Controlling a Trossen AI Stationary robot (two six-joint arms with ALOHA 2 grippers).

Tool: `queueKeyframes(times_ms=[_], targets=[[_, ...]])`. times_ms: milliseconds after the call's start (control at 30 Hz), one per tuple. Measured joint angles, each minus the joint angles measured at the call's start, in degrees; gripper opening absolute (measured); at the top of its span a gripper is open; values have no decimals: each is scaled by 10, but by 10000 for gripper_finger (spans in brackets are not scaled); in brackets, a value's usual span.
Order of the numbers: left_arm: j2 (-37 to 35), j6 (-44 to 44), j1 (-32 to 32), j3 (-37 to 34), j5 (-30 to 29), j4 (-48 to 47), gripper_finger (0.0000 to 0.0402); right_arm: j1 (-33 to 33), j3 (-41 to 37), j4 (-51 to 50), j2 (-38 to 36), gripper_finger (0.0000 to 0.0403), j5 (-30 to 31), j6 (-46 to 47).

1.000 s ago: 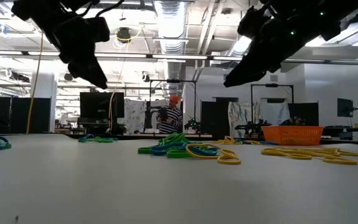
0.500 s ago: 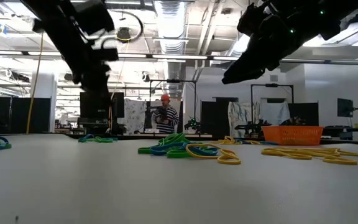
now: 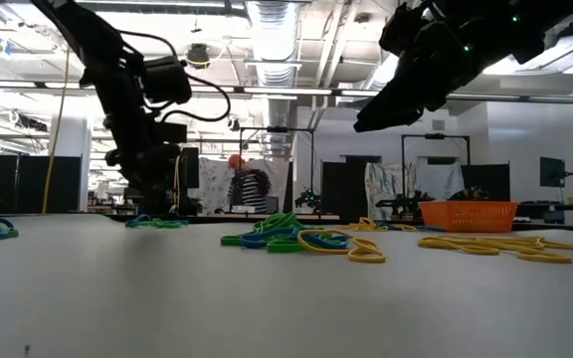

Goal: Sort rubber bands into baskets
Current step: Put the green rubber band into the orange bin

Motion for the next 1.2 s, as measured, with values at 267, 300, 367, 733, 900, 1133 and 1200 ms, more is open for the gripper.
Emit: queueKeyframes(times_ms=[267,300,367,733,900,1133,1200], targets=[[12,6,63,0,52,0,183,0,0,2,0,240,0,0],[18,10,69,0,59,0,183,0,0,3,0,240,0,0],[37,11,72,0,62,1,183,0,0,4,0,240,0,0],[116,52,74,15,58,10,163,0,0,4,0,240,0,2],[119,79,75,33,76,6,71,0,0,4,0,240,0,1],[120,102,60,49,124,10,4,0,0,4,0,240,0,1],[120,105,45,57,150,10,1,0,0,4,0,240,0,0]])
